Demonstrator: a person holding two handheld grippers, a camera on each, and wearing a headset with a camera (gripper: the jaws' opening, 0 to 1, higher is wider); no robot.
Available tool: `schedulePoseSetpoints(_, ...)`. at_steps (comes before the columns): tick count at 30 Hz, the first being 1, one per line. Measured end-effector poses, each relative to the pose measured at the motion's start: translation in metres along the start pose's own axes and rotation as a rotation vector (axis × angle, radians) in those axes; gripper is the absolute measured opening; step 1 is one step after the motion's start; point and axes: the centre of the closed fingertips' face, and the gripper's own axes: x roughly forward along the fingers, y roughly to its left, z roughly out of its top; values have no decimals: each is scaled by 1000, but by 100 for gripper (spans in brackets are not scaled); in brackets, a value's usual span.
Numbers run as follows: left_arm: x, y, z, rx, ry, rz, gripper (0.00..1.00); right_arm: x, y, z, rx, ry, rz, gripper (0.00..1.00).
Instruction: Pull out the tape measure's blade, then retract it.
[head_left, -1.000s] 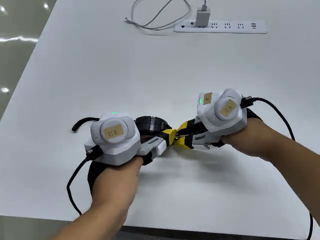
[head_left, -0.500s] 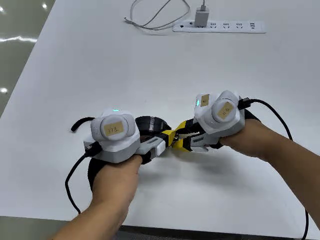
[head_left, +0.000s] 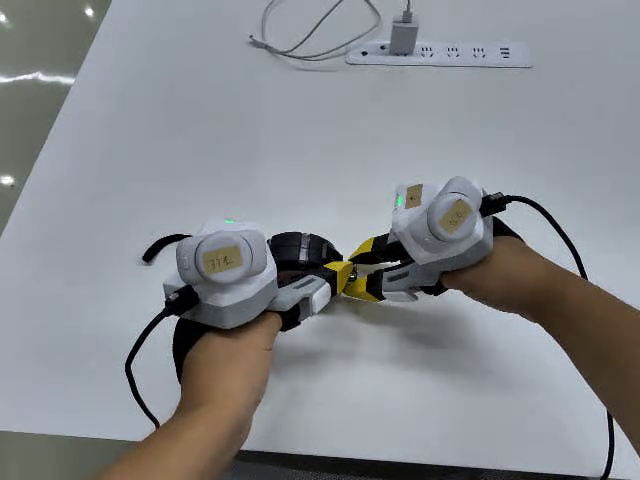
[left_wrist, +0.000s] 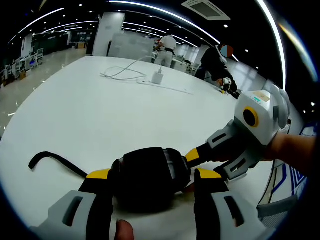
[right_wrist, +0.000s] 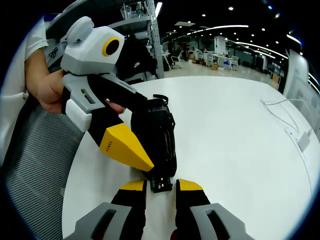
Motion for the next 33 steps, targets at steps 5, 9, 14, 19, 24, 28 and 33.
schedulePoseSetpoints(5, -1, 0, 1, 16, -4, -4, 62, -7, -2, 7, 7, -21, -12, 21)
schedulePoseSetpoints(9, -2, -2, 2, 33, -12, -12, 64, -9, -3, 6, 1, -13, -18, 21)
schedulePoseSetpoints(14, -2, -4, 4, 35, -17, -21, 68, -9, -2, 4, 8, -8, -18, 22)
schedulePoseSetpoints(19, -2, -4, 3, 26, -16, -26, 67, -9, -3, 3, 9, -4, -22, 22)
schedulePoseSetpoints(24, -2, -3, 3, 22, -21, -27, 67, -12, -4, 6, 18, -18, -26, 23)
schedulePoseSetpoints(28, -3, -2, 4, 26, -25, -26, 68, -13, -4, 6, 20, -14, -28, 23)
schedulePoseSetpoints(33, -3, -2, 5, 32, -26, -25, 69, -14, -5, 7, 25, -19, -33, 25)
